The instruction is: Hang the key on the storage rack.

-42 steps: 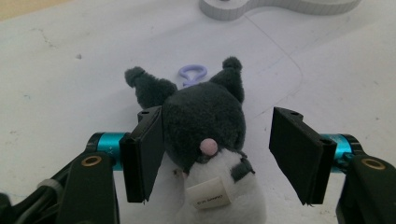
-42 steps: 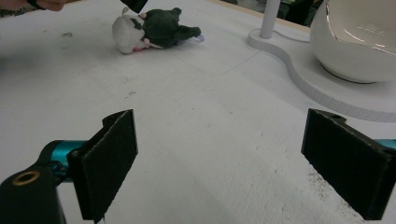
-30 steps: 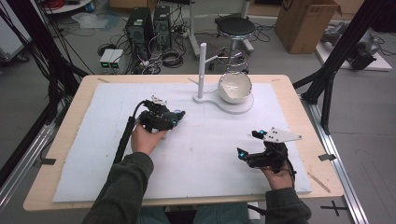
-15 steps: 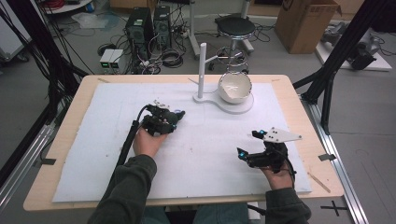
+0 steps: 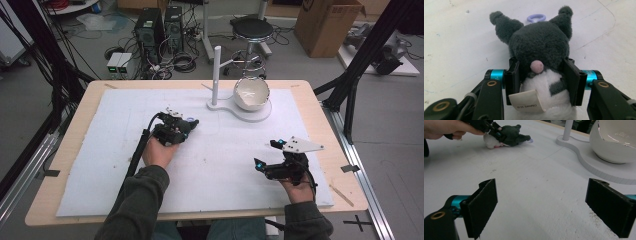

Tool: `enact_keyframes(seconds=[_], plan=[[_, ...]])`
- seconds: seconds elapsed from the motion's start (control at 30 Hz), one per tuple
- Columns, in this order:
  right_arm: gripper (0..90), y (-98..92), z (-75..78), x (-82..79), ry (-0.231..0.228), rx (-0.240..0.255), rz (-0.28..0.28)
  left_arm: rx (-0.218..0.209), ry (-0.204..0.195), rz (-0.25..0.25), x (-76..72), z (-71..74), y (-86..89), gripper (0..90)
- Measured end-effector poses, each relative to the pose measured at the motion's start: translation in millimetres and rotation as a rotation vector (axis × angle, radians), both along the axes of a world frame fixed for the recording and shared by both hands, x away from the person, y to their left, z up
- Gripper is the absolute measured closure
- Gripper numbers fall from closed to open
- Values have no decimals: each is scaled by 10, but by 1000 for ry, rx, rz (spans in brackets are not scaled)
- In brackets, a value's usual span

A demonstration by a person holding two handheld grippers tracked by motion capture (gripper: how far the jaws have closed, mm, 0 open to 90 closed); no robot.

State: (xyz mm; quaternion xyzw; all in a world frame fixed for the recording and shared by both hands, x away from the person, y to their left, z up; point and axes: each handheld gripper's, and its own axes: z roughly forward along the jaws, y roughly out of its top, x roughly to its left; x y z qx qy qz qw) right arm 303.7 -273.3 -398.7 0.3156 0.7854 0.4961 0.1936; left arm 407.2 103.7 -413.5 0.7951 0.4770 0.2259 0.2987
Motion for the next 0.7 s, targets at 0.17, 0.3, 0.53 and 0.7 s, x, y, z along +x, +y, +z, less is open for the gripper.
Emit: enact_keyframes(seconds=[0.17, 0.3, 0.53, 0.7], plan=[[99, -2, -3, -1, 4, 1, -4, 13, -14, -20, -12, 0, 1, 545], [99, -6, -2, 2, -2, -1, -6, 15, -24, -33, -19, -3, 6, 549], [99, -14, -7, 3, -1, 0, -8, 18, -45, -54, -51, -4, 30, 550], [99, -12, -7, 3, -2, -2, -8, -11, -63, -65, -83, 22, 78, 550]])
